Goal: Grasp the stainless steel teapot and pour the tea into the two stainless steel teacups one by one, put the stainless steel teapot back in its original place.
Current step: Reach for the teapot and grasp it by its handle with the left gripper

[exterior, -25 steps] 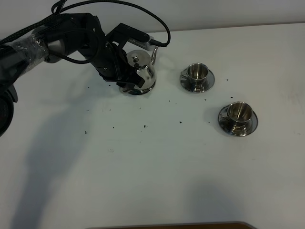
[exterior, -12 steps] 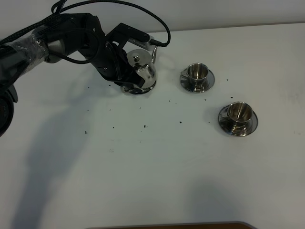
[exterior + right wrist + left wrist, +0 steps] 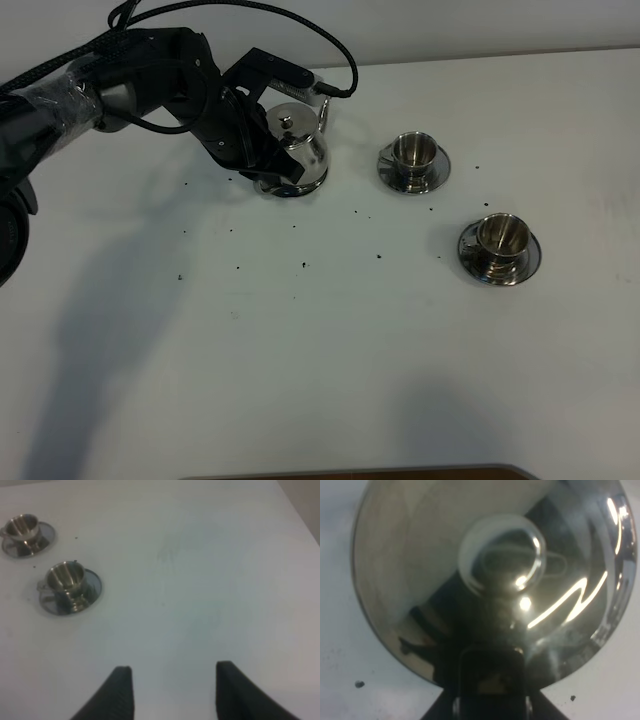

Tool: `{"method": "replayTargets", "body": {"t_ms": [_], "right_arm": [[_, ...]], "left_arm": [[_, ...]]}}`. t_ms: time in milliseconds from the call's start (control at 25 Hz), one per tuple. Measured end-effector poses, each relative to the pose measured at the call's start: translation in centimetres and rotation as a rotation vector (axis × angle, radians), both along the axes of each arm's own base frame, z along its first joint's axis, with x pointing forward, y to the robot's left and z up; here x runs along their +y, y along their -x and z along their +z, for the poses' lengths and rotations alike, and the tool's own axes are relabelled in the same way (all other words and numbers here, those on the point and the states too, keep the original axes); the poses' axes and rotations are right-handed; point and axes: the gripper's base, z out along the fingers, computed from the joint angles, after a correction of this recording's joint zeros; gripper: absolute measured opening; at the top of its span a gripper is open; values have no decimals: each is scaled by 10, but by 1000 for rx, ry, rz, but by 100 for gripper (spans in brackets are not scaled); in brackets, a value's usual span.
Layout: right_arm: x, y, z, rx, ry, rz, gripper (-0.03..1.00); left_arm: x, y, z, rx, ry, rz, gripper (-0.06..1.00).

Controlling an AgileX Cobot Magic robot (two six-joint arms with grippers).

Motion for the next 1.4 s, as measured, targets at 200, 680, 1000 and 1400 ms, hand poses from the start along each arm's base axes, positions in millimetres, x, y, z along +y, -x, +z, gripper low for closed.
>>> {"method": "replayTargets", "body": {"t_ms": [200, 680, 1000, 1400], "right_arm": [[0, 0, 0, 0, 0, 0, 39], [0, 0, 0, 0, 1, 0, 39], [0, 0, 0, 0, 0, 0, 39], [0, 0, 0, 0, 0, 0, 39]], "left_arm": [[0, 1, 3, -2, 0, -1, 22], [1, 2, 15, -16, 5, -3, 22], [2, 6, 27, -12, 6, -7, 22], [3, 11, 42, 16, 0, -4, 22]]}}
